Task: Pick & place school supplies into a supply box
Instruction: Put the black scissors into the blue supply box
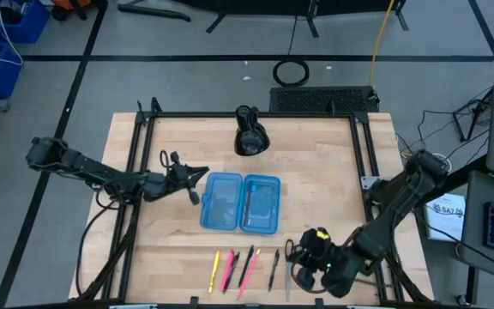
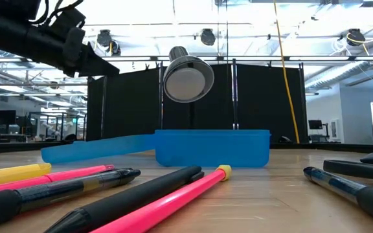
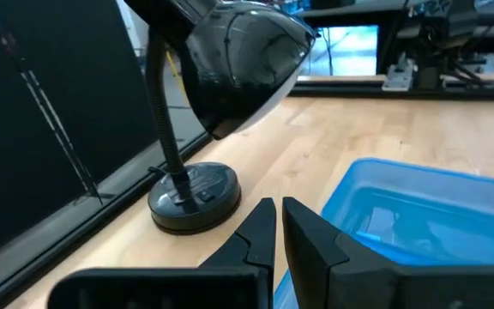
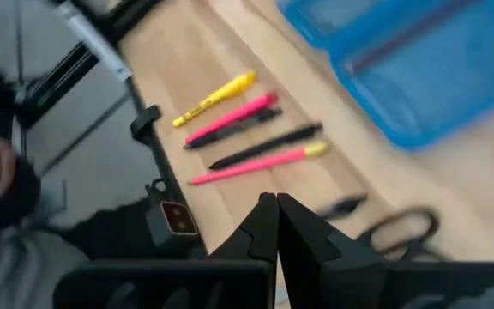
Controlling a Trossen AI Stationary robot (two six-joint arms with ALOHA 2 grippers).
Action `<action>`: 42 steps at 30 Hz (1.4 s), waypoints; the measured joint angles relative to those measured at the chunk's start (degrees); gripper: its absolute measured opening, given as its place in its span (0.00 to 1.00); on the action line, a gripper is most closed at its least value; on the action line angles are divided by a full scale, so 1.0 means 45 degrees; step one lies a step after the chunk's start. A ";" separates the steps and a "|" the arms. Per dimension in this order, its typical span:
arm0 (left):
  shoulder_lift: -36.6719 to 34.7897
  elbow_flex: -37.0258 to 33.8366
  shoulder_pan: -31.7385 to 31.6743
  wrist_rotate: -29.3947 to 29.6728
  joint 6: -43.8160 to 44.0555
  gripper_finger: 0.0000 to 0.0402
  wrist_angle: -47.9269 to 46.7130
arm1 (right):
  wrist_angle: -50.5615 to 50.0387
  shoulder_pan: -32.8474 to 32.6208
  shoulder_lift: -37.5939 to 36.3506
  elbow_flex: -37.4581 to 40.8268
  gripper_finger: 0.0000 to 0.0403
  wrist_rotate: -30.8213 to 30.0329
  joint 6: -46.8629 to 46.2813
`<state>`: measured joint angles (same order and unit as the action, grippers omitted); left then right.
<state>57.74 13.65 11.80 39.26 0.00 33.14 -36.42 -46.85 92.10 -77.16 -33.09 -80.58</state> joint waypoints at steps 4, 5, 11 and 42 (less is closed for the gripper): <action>0.0000 0.0000 -0.0351 -0.0365 -0.0360 0.08 -0.0211 | -0.1423 0.0328 0.0779 -0.0002 0.00 0.0791 -0.3690; 0.0000 0.0000 -0.0439 -0.0399 -0.0358 0.08 -0.0296 | -0.1620 0.0491 0.0954 0.0000 0.00 0.1299 -0.4170; 0.0000 0.0001 -0.0890 -0.0571 -0.0313 0.08 -0.0980 | -0.0352 0.1358 0.1605 0.0408 0.00 0.3464 -0.4036; 0.0000 0.0000 -0.2299 -0.2525 -0.0313 0.08 -0.2149 | 0.0434 0.2687 0.1864 0.2229 0.38 0.7056 -0.6459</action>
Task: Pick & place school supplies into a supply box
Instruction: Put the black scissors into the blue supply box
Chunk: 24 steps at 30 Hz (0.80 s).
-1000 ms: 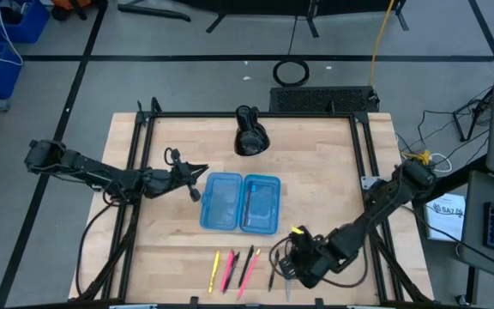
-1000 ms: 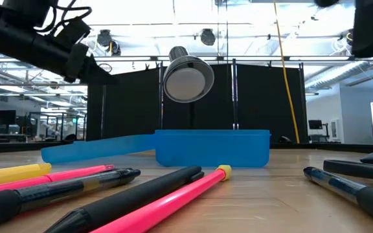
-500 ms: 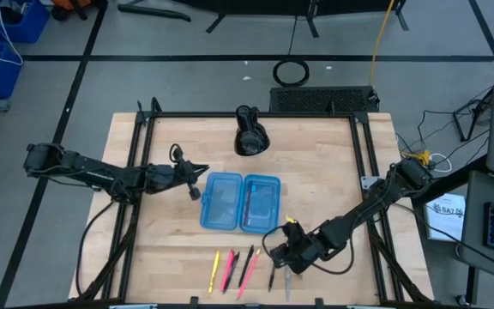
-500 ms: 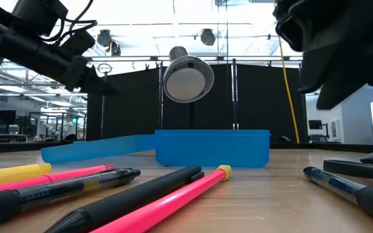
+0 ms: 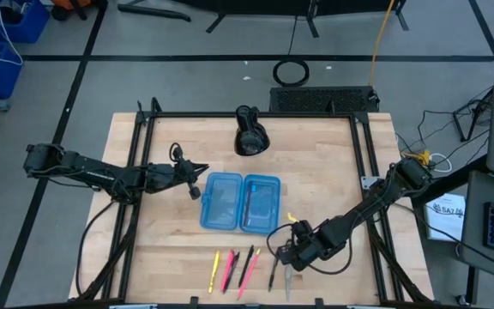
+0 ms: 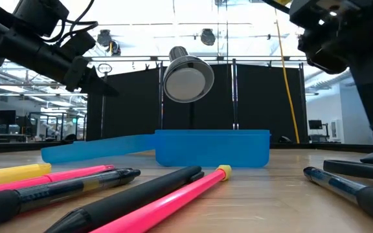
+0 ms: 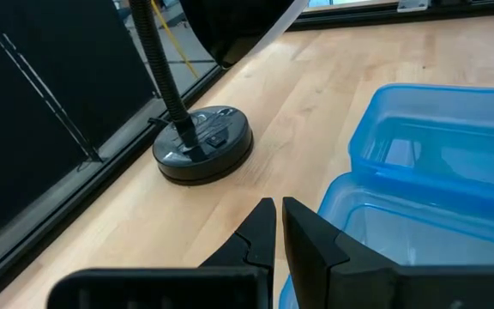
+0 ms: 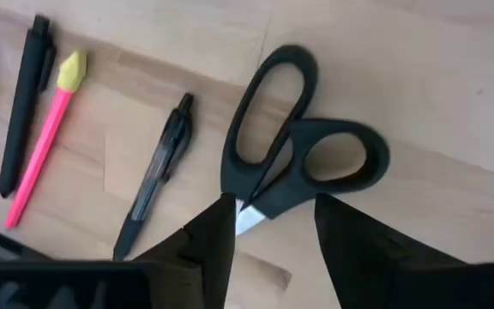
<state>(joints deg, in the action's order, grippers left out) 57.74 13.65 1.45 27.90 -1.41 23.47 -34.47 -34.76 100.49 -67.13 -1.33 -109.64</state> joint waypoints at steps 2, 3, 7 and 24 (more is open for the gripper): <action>0.0000 0.0000 0.0000 0.0000 0.0000 0.08 0.0003 | -0.0254 0.0074 0.0000 -0.0001 0.38 -0.0031 0.0023; 0.0000 0.0000 0.0000 0.0000 0.0000 0.08 0.0003 | -0.0356 0.0123 0.0000 -0.0001 0.38 -0.0068 0.0095; 0.0000 0.0000 0.0000 0.0001 -0.0005 0.08 0.0003 | -0.0469 0.0222 0.0000 0.0004 0.38 -0.0445 0.0185; 0.0000 0.0004 0.0000 0.0005 0.0010 0.08 -0.0196 | -0.0187 0.0248 0.0150 -0.0001 0.38 -0.0575 -0.0029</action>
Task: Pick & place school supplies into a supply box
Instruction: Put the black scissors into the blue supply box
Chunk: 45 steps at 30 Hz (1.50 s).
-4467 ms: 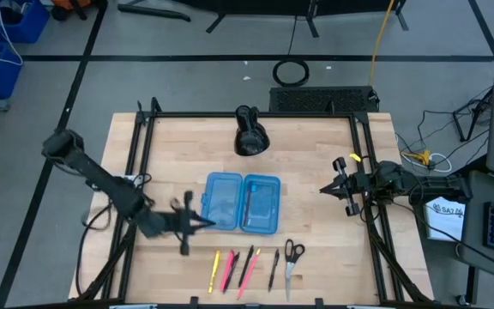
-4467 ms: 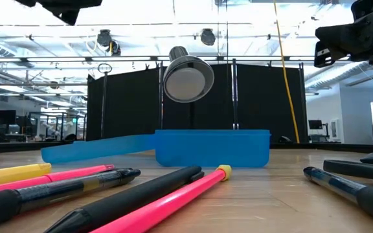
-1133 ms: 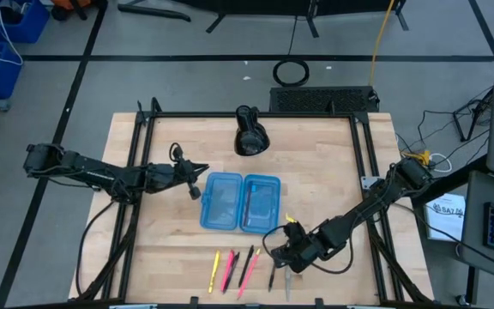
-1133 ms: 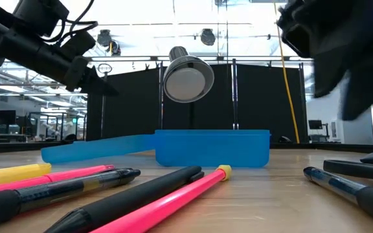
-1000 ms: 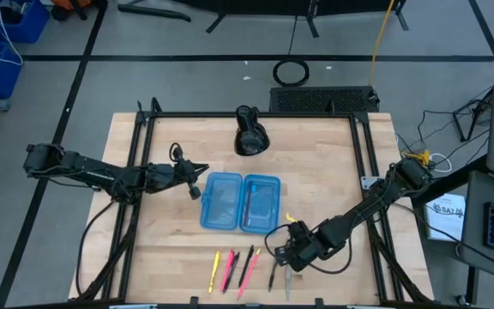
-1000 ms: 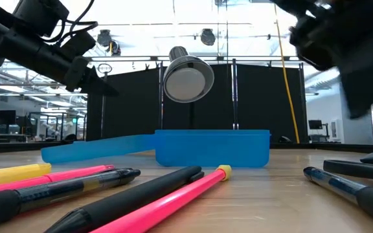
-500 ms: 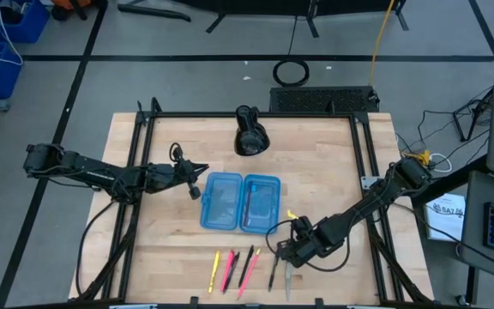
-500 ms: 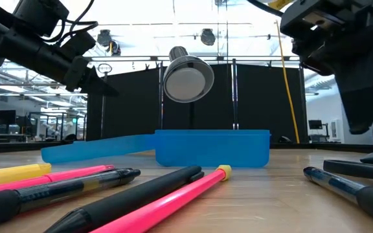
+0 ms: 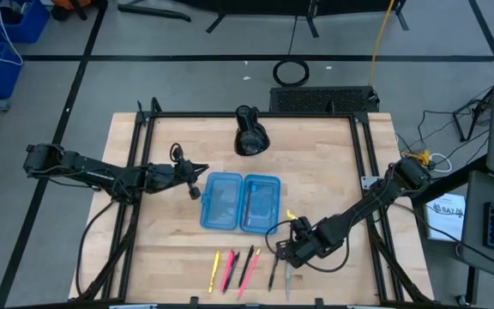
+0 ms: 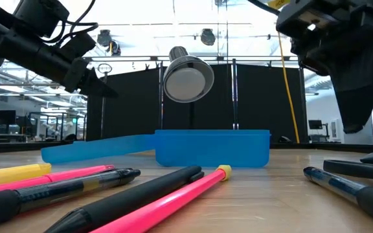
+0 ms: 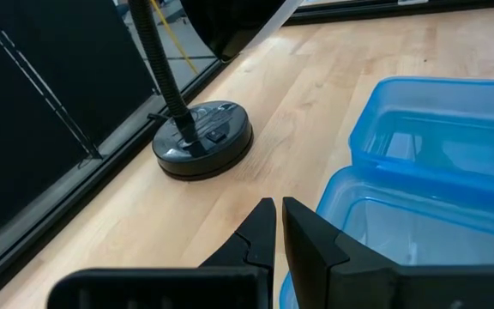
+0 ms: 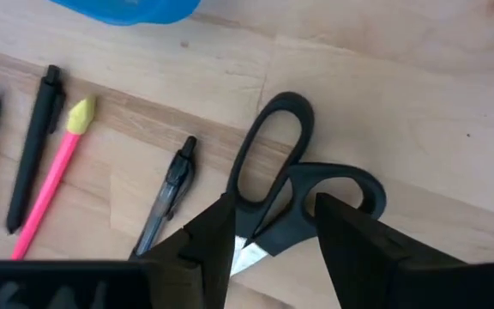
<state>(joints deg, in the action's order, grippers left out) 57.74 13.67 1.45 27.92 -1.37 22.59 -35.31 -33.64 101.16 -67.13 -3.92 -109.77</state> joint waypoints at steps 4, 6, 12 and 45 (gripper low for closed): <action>0.0000 -0.0004 0.0000 0.0000 0.0005 0.08 -0.0039 | 0.0060 -0.0047 0.0421 0.0125 0.38 0.0606 -0.0425; 0.0000 -0.0003 0.0000 0.0000 0.0014 0.08 -0.0057 | 0.0054 -0.0101 0.0542 0.0222 0.38 0.0509 -0.0467; 0.0005 -0.0002 0.0000 0.0000 0.0012 0.08 -0.0063 | 0.0373 -0.0118 0.0570 0.0755 0.38 0.0374 -0.0468; 0.0000 -0.0004 0.0000 0.0000 0.0029 0.08 -0.0020 | -0.0242 0.1465 0.0603 0.2043 0.32 0.0500 1.0000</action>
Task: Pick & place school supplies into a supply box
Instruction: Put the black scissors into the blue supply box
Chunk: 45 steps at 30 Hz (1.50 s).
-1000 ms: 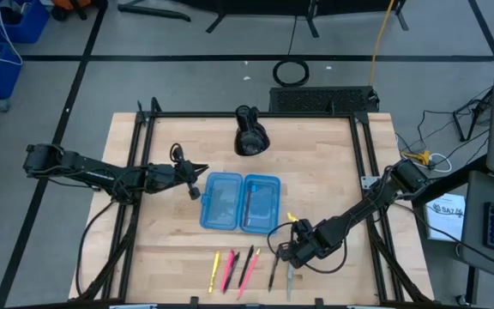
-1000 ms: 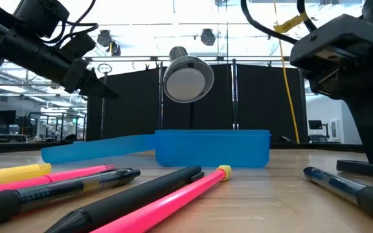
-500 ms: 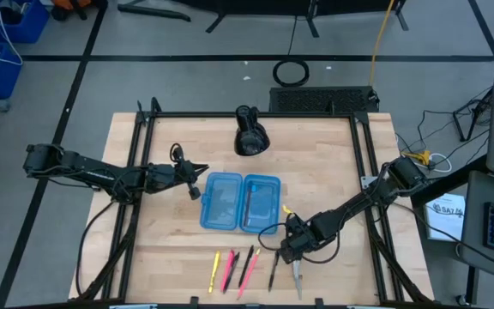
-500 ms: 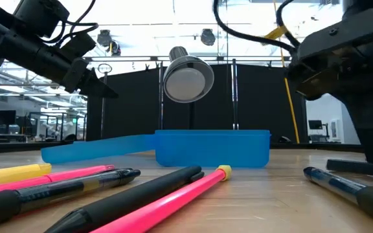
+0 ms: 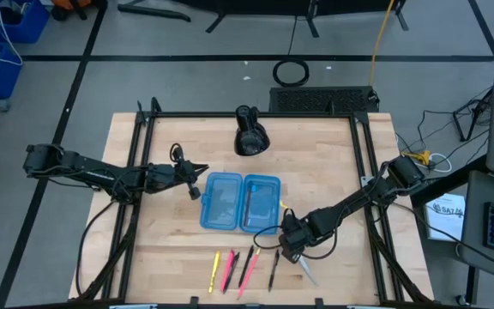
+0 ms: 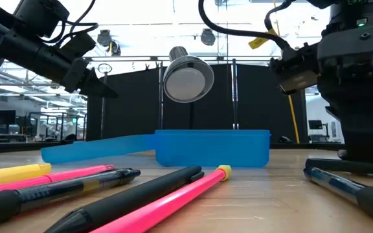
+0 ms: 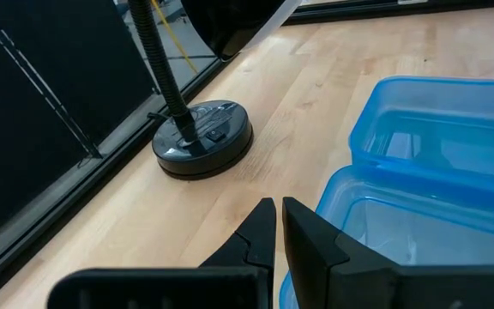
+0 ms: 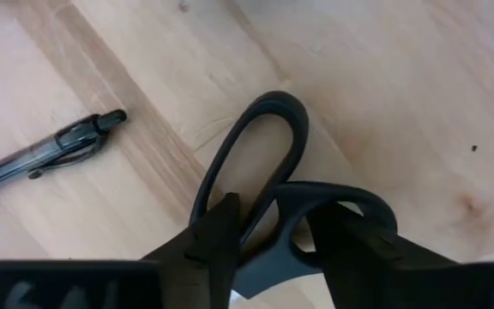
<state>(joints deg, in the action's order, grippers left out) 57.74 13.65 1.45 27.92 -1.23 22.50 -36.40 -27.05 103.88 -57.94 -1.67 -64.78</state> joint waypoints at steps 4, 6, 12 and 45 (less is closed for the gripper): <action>0.0003 0.0000 0.0000 -0.0003 0.0000 0.08 -0.0004 | 0.1357 -0.0180 -0.0058 0.0609 0.23 0.0085 -0.0166; 0.0002 0.0003 0.0003 -0.0007 0.0000 0.08 -0.0024 | 0.1753 -0.0309 -0.0082 0.1009 0.18 0.0073 -0.0660; 0.0004 0.0000 0.0002 -0.0343 -0.0006 0.08 -0.0092 | 0.2519 -0.0651 -0.0151 0.1547 0.13 0.0015 -0.2138; 0.0004 0.0000 0.0001 -0.0491 -0.0010 0.08 -0.0097 | 0.2834 -0.0762 -0.1368 -0.0515 0.03 -0.1986 -0.2469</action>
<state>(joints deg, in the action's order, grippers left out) 57.76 13.65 1.46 25.71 -1.28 22.06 -23.65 -30.48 97.72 -60.26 -10.61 -75.88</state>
